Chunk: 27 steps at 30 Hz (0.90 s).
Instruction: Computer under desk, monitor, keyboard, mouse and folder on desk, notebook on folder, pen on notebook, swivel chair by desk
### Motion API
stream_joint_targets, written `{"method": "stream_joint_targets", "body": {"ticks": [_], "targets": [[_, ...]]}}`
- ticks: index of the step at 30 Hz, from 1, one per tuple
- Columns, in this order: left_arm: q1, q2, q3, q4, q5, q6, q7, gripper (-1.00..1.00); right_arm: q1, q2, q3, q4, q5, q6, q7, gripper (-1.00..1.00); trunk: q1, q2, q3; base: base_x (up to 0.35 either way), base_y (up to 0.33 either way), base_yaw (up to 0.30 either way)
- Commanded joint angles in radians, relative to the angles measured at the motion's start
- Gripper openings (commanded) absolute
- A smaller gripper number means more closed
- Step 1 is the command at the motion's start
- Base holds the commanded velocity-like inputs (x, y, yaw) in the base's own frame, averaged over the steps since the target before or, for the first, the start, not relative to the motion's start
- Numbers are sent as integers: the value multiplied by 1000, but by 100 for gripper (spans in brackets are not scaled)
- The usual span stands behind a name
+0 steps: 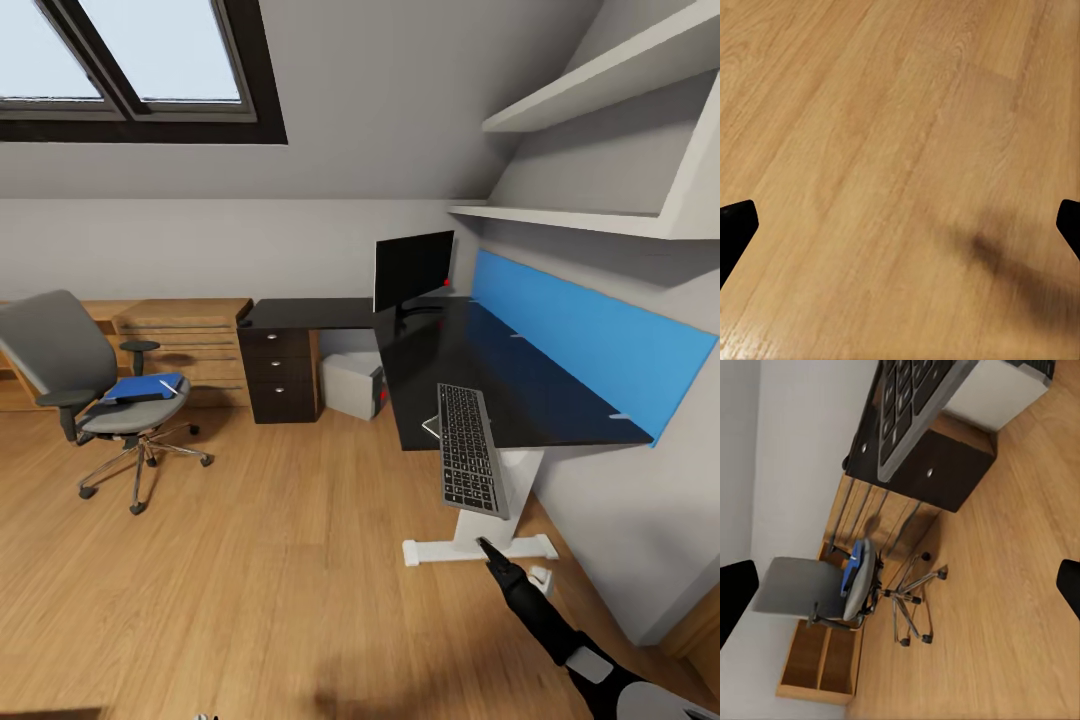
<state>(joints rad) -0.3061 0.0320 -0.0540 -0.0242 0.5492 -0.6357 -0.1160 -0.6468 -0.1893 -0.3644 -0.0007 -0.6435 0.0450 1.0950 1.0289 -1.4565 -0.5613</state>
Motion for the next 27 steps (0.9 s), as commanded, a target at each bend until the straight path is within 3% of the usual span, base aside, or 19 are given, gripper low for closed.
{"method": "stream_joint_targets", "body": {"ticks": [1, 15, 27], "targets": [[-1, 0, -6, 1, 11, -2, -7, 100, -1, -6, -3, 1, -1, 9, 10, 100, 0, 0, -1, 0, 0, 0], [-1, 0, -5, 1, 11, -2, -7, 100, -1, -32, -3, 5, -4, 16, 34, 100, 0, 0, -1, 0, 0, 0], [0, 0, -5, 1, 11, -2, -5, 100, -1, -25, -6, 2, -8, 13, 23, 100, 0, 0, -1, 0, 0, 0]]}}
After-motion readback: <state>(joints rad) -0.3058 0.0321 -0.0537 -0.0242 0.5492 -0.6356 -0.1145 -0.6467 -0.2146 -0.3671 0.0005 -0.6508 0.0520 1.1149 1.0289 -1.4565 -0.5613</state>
